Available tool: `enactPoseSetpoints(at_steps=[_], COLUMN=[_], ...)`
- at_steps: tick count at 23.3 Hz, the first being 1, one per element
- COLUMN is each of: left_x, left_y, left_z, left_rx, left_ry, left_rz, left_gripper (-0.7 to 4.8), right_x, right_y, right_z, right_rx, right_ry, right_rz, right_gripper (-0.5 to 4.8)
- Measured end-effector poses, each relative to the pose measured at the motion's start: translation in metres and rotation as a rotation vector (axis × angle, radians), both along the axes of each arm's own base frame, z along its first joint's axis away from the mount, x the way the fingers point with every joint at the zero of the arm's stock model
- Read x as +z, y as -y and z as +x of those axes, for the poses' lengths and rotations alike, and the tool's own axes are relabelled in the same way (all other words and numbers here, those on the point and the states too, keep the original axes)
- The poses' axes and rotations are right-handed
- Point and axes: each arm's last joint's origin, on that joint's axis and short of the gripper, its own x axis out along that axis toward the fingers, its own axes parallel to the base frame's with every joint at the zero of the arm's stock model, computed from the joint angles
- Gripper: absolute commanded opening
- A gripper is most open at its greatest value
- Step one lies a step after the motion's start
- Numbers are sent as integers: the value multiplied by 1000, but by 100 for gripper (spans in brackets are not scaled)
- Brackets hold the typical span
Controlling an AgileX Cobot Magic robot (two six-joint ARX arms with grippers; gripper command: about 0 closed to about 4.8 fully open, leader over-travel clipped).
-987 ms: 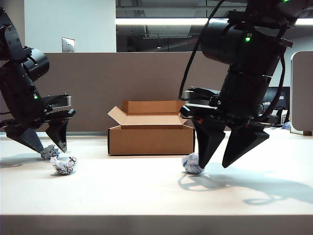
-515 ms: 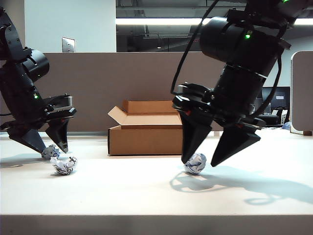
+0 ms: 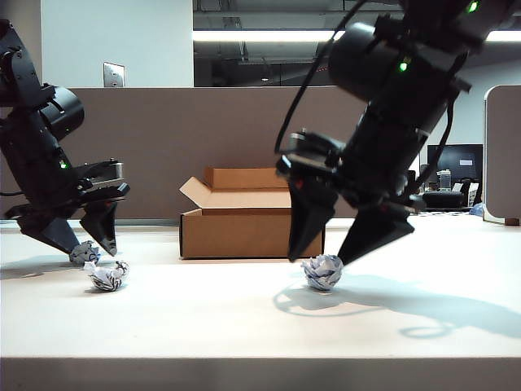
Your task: Pick up all the paper balls on the table and put them in the paper box.
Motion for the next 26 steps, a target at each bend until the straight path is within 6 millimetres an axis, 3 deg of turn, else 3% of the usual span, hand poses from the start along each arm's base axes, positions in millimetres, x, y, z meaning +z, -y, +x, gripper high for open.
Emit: enactPoseSetpoints(at_steps=[3,6,9,18,20,26], left_x=[-2,-3,-3,-3,-2,20], left_y=[0,0,-1,0,1,16], left_z=[3,4,4,4,4,9], left_rx=[-2,6,12,6,-14,-58], left_ry=[12,20,23,22,16,-45], left_rz=[-4,9,14,1,-29,-47], left_gripper=[268,176,143,143,143,142], right_x=[-11,-15,-16,-14,-8,44], right_y=[-1,-2,-2,-3,-4,-13], right_z=[2,4,4,5,10,35], right_rx=[-2,-4,-6,-7,1,6], right_ry=[-34,-34,-36,-32,-22,100], right_rz=[-18,-20,-24,-38,-44,8], right_gripper=[335,225,165,145,144,144])
